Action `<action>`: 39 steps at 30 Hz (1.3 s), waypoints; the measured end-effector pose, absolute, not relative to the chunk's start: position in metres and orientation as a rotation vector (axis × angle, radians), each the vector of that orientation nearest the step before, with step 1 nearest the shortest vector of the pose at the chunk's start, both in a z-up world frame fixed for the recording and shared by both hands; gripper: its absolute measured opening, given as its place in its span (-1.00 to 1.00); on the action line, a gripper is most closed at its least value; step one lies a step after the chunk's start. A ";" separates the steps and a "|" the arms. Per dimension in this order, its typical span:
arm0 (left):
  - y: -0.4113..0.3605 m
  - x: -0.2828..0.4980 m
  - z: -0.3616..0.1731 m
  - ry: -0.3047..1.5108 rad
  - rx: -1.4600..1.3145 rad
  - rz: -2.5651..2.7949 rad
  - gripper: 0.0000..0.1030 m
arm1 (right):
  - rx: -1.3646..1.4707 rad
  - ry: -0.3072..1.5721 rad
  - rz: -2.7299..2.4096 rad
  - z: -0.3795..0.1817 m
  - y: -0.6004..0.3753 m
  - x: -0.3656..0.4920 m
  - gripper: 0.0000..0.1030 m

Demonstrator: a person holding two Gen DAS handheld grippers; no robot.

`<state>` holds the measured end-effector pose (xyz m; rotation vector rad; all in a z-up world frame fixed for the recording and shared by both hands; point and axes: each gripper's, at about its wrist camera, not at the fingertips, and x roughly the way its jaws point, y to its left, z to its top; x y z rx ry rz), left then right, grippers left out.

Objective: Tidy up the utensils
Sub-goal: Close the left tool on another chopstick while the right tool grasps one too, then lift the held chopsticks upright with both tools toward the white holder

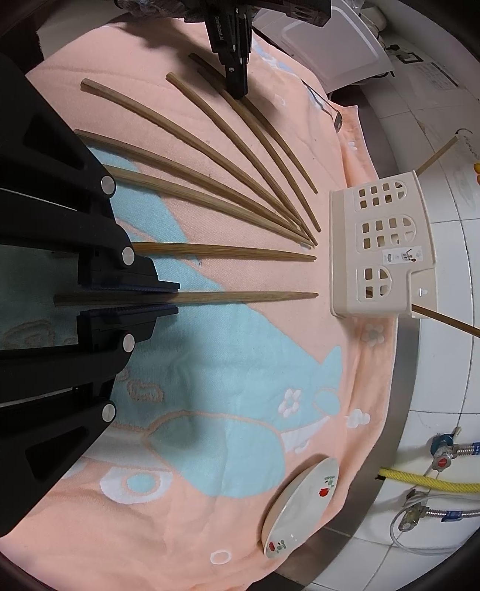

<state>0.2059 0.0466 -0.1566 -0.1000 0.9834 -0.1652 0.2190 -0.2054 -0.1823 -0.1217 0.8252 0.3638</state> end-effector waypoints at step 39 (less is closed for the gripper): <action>0.047 0.180 -0.106 0.866 -0.089 -0.164 -0.88 | -0.103 0.628 0.378 -0.108 -0.202 0.196 -0.87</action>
